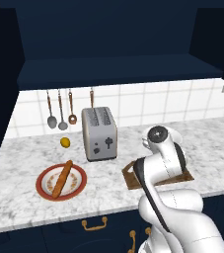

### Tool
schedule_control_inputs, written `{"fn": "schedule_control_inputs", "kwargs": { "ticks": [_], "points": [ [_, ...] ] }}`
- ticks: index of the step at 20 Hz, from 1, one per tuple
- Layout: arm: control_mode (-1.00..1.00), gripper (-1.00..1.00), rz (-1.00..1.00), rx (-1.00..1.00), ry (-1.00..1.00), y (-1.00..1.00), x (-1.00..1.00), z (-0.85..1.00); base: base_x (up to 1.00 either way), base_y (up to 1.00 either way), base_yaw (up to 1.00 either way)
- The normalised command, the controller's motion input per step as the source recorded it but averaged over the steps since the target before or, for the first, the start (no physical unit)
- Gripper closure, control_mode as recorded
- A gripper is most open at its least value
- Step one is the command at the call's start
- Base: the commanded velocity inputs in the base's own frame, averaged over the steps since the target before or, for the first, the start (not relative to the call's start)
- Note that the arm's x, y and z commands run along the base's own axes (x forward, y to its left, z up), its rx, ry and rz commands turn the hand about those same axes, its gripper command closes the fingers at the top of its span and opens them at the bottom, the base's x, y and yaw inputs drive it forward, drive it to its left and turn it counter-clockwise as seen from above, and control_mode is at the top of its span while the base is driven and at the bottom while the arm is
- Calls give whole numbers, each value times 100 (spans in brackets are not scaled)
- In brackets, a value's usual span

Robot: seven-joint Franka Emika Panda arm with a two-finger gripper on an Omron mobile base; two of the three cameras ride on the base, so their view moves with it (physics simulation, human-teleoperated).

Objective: From the different types of pastries on the counter, select a croissant and place it on the cutting board. Then retrieve a jar of jam from the cabinet and place it alongside the croissant on the cutting board.

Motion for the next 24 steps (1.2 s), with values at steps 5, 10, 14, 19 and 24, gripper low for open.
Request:
{"fn": "schedule_control_inputs", "kwargs": {
  "ticks": [5, 10, 14, 19, 24],
  "points": [
    [-100, 100, 2, 0, -7, -15, -11, -100, 0, 0, 0],
    [-100, 100, 16, 0, -11, 2, -34, -76, 0, 0, 0],
    [-100, 100, 26, 0, -30, -4, -23, -93, 0, 0, 0],
    [-100, 100, 31, -1, -36, -16, -7, -100, 0, 0, 0],
    [-100, 100, 33, 0, -37, -36, -11, -100, 0, 0, 0]
  ]
}}
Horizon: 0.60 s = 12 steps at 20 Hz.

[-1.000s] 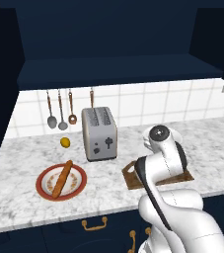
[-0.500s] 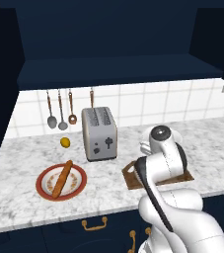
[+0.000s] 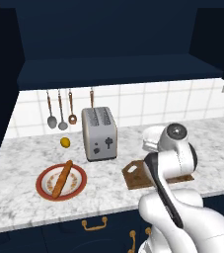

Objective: From the different types of pastries on the counter, select a croissant and place it on the cutting board. Then retrieve a jar of jam from the cabinet and place it alongside the croissant on the cutting board.

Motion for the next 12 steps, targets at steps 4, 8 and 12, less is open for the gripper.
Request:
{"fn": "schedule_control_inputs", "kwargs": {
  "ticks": [4, 8, 12],
  "points": [
    [-100, 100, 33, -4, -40, -4, -28, -97, 0, 0, 0],
    [-100, 100, 32, -6, -37, 0, -28, -85, 0, 0, 0],
    [-100, 100, 35, -11, -37, 0, -32, -87, 0, 0, 0]
  ]
}}
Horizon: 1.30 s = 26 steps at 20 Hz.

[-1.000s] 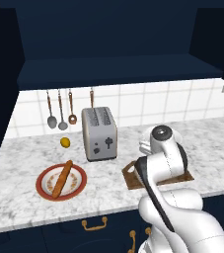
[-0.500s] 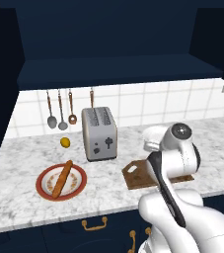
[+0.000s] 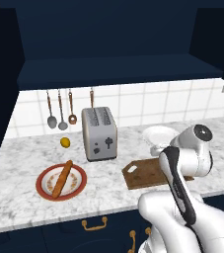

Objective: From the different types of pastries on the counter, select a croissant and place it on the cutting board. Then retrieve a jar of jam from the cabinet and place it alongside the croissant on the cutting board.

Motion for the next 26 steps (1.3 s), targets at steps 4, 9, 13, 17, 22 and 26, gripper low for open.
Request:
{"fn": "schedule_control_inputs", "kwargs": {
  "ticks": [4, 9, 13, 17, 22, 26],
  "points": [
    [-100, 100, 35, -11, -41, 0, -39, -90, 0, 0, 0],
    [-100, 100, 37, -12, -38, 4, -31, -88, 0, 0, 0],
    [-100, 100, 30, -19, -45, 39, -26, -84, 0, 0, 0],
    [-100, 100, 21, -15, -38, 47, -5, -66, 0, 0, 0],
    [-100, 100, 7, -10, -16, 62, 31, -5, 0, 0, 0],
    [-100, 100, 5, -5, 12, 62, 57, 5, 0, 0, 0]
  ]
}}
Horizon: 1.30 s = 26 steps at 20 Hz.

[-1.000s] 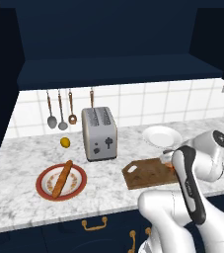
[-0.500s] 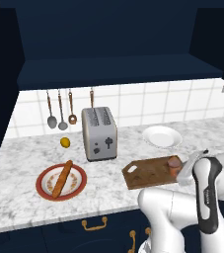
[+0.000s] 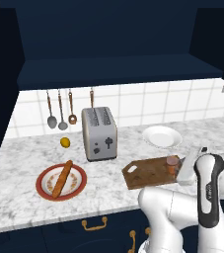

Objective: From the different types of pastries on the counter, select a croissant and place it on the cutting board. Then retrieve a jar of jam from the cabinet and place it alongside the croissant on the cutting board.

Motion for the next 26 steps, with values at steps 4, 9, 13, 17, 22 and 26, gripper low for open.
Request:
{"fn": "schedule_control_inputs", "kwargs": {
  "ticks": [4, 9, 13, 17, 22, 26],
  "points": [
    [-100, 100, 5, 0, 48, 41, 48, -22, 0, 0, 0],
    [-100, 100, 6, 0, 12, 24, 11, -50, 0, 0, 0],
    [-100, 100, 6, 0, 0, 21, 6, -49, 0, 0, 0],
    [-100, 100, 4, 0, 0, 26, 15, -51, 0, 0, 0],
    [-100, 100, 0, 0, -1, 18, 37, -31, 0, 0, 0],
    [-100, 100, 3, 0, -2, 16, 27, -43, 0, 0, 0]
  ]
}}
